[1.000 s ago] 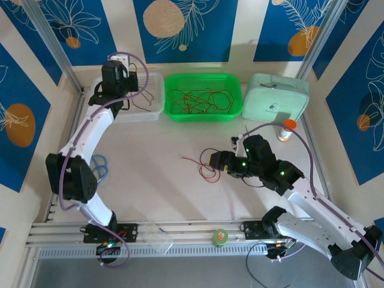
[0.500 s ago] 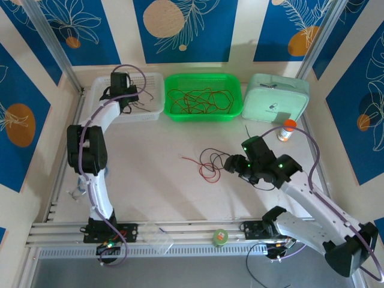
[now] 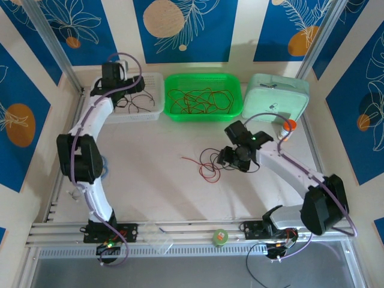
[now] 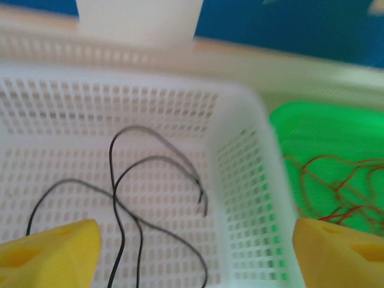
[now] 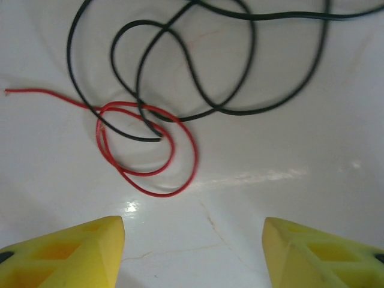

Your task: Untangle the cables

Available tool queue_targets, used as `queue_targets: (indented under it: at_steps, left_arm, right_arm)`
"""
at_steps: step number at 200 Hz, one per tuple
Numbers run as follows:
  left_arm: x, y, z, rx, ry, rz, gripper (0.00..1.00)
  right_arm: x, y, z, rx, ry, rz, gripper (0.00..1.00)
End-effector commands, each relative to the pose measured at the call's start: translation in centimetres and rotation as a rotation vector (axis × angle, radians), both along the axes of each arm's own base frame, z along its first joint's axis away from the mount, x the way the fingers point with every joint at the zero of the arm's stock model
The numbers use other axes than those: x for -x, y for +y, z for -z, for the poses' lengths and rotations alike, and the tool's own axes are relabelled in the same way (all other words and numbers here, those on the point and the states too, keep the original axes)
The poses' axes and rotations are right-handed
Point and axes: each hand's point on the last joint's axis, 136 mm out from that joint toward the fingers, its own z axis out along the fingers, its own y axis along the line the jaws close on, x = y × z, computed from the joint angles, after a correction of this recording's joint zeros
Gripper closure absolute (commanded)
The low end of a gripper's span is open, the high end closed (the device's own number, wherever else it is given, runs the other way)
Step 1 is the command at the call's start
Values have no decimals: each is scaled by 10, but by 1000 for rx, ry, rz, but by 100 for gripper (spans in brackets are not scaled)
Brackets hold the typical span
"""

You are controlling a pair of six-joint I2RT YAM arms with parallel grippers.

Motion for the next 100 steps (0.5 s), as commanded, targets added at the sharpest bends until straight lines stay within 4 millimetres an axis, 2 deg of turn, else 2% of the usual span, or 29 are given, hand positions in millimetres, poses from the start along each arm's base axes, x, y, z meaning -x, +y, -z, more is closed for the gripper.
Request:
queue_targets:
  at_steps: [1, 30, 47, 77, 100]
  left_arm:
    - [25, -7, -70, 14, -97, 68, 11]
    - [52, -11, -99, 36, -114, 95, 3]
    - [72, -13, -107, 50, -93, 103, 0]
    - [111, -22, -107, 97, -51, 127, 0]
    - [144, -32, -105, 117, -49, 152, 0]
  right_arm:
    - [-13, 20, 2, 12, -12, -77, 39]
    - [-29, 34, 18, 51, 24, -90, 43]
    - [-37, 39, 29, 68, 47, -81, 51]
    - [-48, 46, 47, 79, 76, -59, 61]
    - [-55, 51, 58, 81, 92, -57, 65]
